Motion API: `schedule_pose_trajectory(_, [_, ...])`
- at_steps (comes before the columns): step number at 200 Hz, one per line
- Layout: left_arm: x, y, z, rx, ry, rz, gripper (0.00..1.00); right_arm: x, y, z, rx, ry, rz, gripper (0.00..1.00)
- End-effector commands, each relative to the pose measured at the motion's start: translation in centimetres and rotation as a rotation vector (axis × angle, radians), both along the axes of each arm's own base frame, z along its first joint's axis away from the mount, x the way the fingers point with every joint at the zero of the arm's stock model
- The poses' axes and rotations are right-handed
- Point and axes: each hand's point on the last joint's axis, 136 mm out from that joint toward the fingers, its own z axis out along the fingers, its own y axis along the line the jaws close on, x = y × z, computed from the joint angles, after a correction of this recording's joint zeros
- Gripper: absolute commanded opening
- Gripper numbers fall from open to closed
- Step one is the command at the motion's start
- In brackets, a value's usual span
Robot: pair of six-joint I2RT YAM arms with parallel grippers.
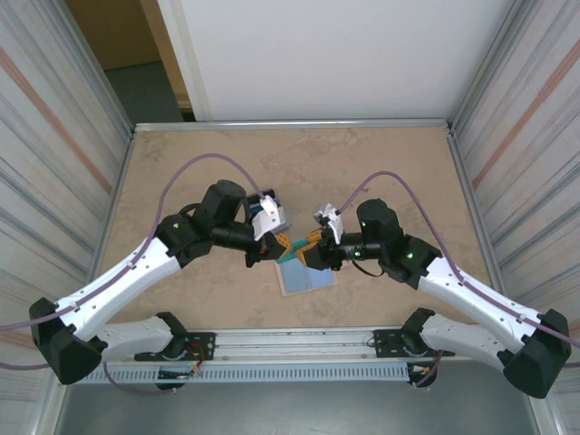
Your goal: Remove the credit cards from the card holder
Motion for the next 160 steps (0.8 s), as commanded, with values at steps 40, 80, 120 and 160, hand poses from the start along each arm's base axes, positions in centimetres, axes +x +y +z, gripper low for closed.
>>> schedule_pose_trajectory(40, [7.3,3.4,-2.6,0.118,-0.188,0.226,0.0,4.9,-4.1,-0.2,-0.127,-0.073,-0.362,0.78])
schedule_pose_trajectory(80, [11.8,4.4,-6.0,0.233,-0.235,0.283,0.0,6.7,-6.1,-0.5,-0.15,-0.074,-0.517,0.98])
schedule_pose_trajectory(120, [14.7,4.4,-9.2,0.338,-0.24,0.243,0.0,8.1,-8.7,-0.2,-0.15,-0.065,-0.684,0.99])
schedule_pose_trajectory(160, [16.7,4.5,-11.3,0.379,-0.232,0.216,0.0,8.5,-10.7,-0.1,-0.128,-0.046,-0.779,0.99])
